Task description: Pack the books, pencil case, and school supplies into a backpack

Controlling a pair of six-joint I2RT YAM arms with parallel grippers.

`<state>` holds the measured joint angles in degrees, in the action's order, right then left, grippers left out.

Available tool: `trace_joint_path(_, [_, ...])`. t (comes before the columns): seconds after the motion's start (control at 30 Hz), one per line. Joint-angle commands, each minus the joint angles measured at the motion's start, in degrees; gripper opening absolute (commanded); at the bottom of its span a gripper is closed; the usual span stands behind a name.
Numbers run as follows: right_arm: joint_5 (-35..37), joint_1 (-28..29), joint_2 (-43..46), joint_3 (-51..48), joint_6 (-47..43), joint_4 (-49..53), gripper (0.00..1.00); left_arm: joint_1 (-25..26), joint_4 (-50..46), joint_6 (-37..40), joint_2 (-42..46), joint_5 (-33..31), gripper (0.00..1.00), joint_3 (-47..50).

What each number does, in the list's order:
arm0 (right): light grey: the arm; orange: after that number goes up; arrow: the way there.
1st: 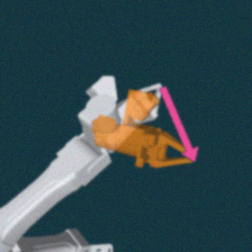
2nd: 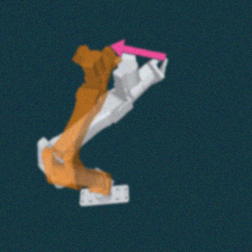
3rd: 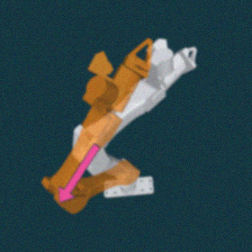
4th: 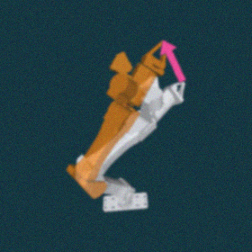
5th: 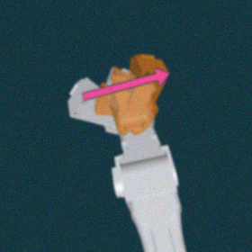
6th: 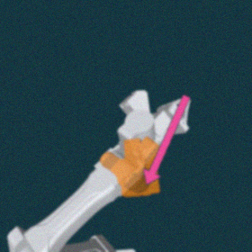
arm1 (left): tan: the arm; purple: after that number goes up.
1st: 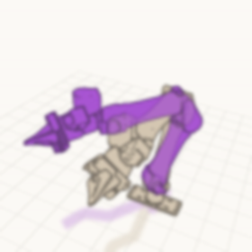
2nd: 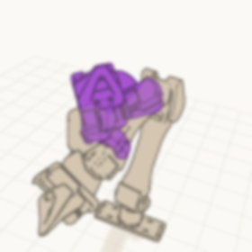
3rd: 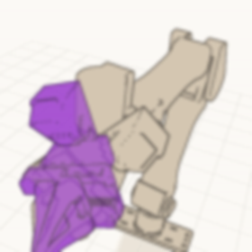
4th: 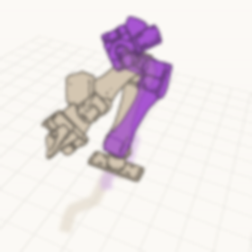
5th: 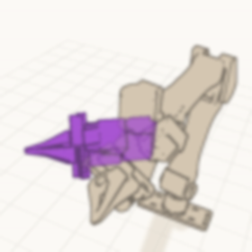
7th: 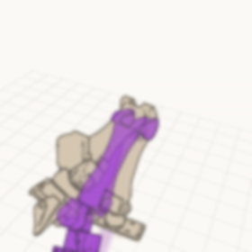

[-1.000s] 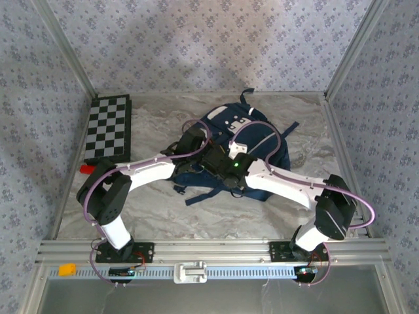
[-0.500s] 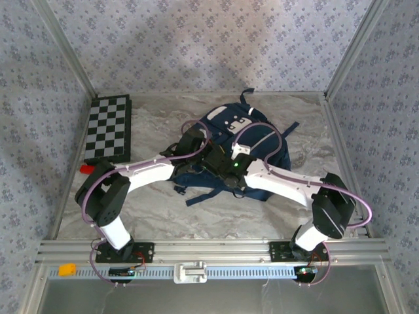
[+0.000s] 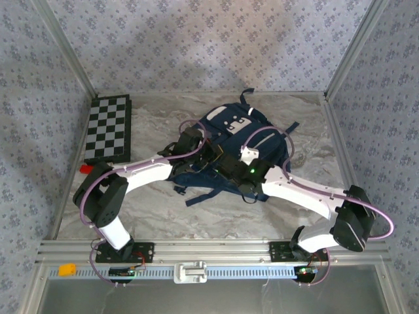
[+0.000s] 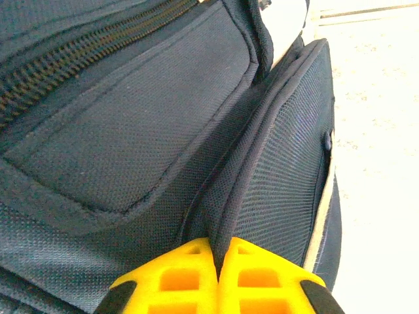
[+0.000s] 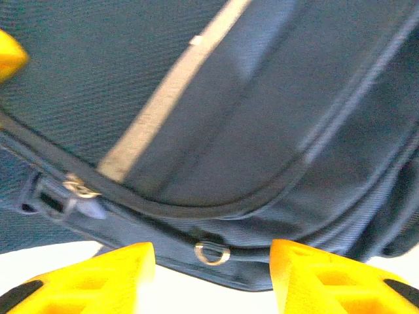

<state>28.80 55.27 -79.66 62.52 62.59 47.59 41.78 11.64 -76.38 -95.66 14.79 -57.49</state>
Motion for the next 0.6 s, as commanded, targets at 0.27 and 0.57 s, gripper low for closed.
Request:
trace_joint_path(0.27, [1.19,-0.43,-2.62,3.43,4.17,-5.52,0.53,1.62,8.03,-9.44,2.11,3.97,0.00,1.24])
trace_joint_path(0.57, [1.98,-2.27,-4.99,2.87,3.92,-6.88,0.60,1.95,9.38,-11.70,2.93,4.02,0.00,2.21])
